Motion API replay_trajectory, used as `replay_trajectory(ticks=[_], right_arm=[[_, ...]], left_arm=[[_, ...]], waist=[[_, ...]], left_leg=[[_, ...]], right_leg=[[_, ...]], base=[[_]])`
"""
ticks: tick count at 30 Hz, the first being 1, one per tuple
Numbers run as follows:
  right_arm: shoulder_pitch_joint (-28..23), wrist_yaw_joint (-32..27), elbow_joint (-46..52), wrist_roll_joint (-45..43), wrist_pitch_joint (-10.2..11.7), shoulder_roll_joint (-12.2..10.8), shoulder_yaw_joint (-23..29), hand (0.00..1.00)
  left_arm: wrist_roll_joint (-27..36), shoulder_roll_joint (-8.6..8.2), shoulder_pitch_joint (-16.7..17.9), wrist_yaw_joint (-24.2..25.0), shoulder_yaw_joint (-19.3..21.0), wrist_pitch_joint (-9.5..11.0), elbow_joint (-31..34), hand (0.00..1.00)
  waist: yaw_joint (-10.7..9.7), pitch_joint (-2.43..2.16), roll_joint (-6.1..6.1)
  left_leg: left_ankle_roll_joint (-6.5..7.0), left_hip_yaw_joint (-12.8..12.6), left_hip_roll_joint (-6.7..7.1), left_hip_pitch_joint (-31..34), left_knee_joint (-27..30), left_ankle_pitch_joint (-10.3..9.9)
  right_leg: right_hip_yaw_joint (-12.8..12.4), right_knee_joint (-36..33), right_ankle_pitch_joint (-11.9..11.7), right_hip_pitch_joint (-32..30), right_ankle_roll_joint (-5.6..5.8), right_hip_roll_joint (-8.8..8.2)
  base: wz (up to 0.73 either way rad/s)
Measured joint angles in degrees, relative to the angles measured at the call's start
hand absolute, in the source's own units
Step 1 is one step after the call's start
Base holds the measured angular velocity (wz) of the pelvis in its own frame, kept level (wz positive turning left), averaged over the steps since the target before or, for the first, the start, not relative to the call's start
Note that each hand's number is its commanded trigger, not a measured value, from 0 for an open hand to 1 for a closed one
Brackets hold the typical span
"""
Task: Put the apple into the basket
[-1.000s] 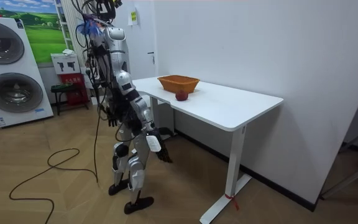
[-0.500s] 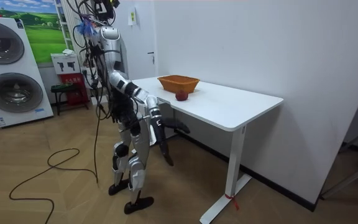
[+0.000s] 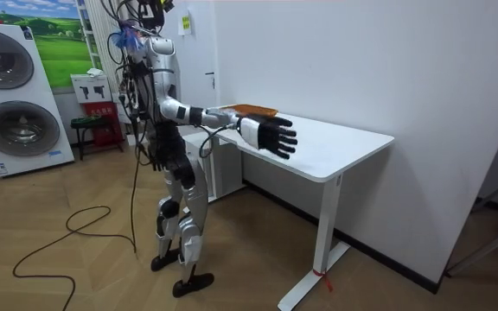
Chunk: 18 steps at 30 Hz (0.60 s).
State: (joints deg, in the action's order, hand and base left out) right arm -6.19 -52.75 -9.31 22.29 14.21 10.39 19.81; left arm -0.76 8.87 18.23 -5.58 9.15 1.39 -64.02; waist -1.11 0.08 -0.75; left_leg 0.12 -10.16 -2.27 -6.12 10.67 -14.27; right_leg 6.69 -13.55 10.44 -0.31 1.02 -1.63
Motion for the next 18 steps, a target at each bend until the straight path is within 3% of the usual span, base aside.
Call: replay_trajectory(ticks=[4, 12, 18], right_arm=[[-0.04, 6.18, 0.62, -4.53, -0.02, 1.15, -6.31, 0.0], [-0.32, 17.65, -0.91, -9.01, -0.13, 1.11, -11.92, 0.0], [-2.33, 25.55, -2.62, -13.6, -1.49, 1.14, -15.67, 0.0]], left_arm=[[-0.01, 0.03, -0.54, 0.06, -1.66, 0.31, -0.16, 0.0], [0.0, 0.13, -1.09, 1.62, -3.81, 0.67, -1.14, 0.0], [-0.05, 0.13, -1.69, 2.44, -3.76, 0.68, -1.15, 0.0]], waist=[[0.82, 0.05, -0.31], [1.23, 0.1, -0.53], [2.46, 0.17, -0.28]], left_leg=[[0.0, 0.02, -0.01, -0.09, -0.01, 0.0], [0.0, 1.23, -0.04, -0.66, -0.23, 0.0], [0.0, 1.46, -0.09, -1.52, -0.29, 0.0]], right_leg=[[-0.04, 0.1, 0.0, 0.02, 0.0, 0.03], [0.98, 1.17, -0.2, 1.86, 0.03, -0.02], [1.33, 1.8, -0.24, 2.74, -0.04, 0.02]], base=[[0.0], [0.05], [0.04]])
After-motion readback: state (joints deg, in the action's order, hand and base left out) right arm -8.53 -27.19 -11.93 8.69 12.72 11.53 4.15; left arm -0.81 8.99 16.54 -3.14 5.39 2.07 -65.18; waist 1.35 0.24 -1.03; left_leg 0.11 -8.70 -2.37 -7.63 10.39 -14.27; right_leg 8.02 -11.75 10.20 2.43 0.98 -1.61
